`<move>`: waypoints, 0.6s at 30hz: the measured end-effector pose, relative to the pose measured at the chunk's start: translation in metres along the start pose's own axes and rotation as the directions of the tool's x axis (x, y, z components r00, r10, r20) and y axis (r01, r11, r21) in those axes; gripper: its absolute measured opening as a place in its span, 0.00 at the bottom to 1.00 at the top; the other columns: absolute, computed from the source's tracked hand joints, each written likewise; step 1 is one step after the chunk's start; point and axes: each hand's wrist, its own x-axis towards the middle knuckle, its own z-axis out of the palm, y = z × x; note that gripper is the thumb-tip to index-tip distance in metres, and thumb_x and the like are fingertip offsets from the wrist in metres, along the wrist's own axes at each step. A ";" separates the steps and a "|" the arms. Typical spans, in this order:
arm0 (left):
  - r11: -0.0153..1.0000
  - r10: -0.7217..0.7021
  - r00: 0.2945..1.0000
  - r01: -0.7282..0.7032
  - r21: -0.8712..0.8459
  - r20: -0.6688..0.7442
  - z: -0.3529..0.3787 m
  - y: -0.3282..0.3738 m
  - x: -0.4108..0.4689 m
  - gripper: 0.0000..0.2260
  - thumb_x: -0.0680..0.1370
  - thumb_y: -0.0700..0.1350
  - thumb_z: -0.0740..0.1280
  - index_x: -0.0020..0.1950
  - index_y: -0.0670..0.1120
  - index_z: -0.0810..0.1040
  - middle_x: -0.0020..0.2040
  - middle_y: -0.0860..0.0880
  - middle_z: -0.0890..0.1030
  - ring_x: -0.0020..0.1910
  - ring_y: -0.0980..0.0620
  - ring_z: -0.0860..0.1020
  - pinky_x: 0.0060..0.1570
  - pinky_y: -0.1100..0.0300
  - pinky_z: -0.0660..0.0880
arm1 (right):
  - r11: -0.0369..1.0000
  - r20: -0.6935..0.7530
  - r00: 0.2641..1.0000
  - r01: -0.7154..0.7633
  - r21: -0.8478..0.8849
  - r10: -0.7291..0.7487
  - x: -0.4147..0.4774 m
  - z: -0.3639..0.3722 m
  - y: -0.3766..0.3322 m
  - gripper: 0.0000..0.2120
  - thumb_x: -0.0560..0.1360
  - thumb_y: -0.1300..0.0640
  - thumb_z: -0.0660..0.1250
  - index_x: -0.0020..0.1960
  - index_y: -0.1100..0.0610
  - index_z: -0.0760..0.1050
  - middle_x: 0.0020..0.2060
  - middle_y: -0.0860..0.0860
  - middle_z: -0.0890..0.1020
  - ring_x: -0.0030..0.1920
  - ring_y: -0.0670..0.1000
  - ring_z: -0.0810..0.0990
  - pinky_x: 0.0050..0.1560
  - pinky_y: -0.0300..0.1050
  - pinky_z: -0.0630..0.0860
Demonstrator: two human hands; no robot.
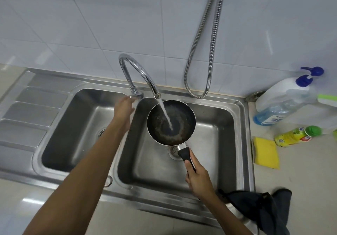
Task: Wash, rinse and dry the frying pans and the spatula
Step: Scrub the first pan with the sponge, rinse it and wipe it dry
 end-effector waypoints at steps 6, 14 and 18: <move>0.951 0.061 0.984 -0.107 0.288 0.166 0.022 0.044 0.022 0.06 0.76 0.37 0.67 0.41 0.46 0.72 0.41 0.45 0.75 0.41 0.50 0.74 0.46 0.54 0.71 | 1.000 -0.036 0.999 -0.008 0.000 0.008 -0.002 -0.007 -0.002 0.22 0.84 0.44 0.58 0.71 0.23 0.58 0.28 0.48 0.73 0.29 0.47 0.72 0.31 0.45 0.72; 0.975 0.117 0.988 -0.134 0.176 0.099 0.002 -0.048 -0.044 0.15 0.81 0.45 0.67 0.67 0.44 0.75 0.58 0.49 0.82 0.55 0.53 0.80 0.59 0.54 0.76 | 0.999 -0.036 0.999 -0.021 -0.035 0.020 -0.009 -0.008 -0.008 0.23 0.84 0.43 0.58 0.76 0.28 0.59 0.27 0.46 0.75 0.28 0.45 0.72 0.33 0.45 0.73; 0.947 0.098 0.995 -0.096 0.306 0.009 -0.004 -0.126 -0.121 0.04 0.80 0.42 0.68 0.53 0.50 0.76 0.44 0.50 0.81 0.42 0.53 0.79 0.45 0.61 0.76 | 0.998 -0.060 0.997 -0.050 -0.026 0.048 -0.022 -0.010 -0.014 0.23 0.84 0.46 0.59 0.76 0.30 0.60 0.24 0.44 0.74 0.25 0.43 0.70 0.31 0.41 0.69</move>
